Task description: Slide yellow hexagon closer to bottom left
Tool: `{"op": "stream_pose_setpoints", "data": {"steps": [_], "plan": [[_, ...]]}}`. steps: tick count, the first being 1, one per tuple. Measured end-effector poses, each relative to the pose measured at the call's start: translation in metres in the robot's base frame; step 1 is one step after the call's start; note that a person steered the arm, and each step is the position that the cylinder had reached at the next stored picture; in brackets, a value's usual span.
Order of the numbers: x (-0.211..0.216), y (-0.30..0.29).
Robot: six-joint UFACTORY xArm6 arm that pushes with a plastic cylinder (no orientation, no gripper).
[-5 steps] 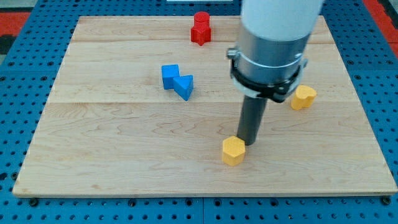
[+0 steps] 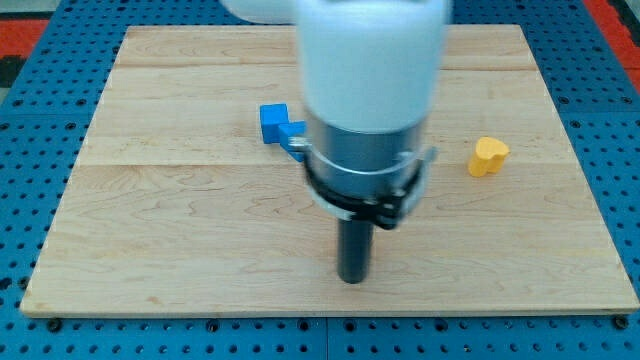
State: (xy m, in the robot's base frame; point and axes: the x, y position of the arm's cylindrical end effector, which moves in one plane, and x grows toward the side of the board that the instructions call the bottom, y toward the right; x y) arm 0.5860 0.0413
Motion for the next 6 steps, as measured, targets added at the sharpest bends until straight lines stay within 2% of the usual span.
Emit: {"op": "stream_pose_setpoints", "data": {"steps": [1,2,3,4,5,6], "plan": [[0.004,0.006],[-0.021,0.034],[-0.025,-0.023],[-0.025,-0.115],[-0.02,-0.122],[-0.013,-0.058]]}}
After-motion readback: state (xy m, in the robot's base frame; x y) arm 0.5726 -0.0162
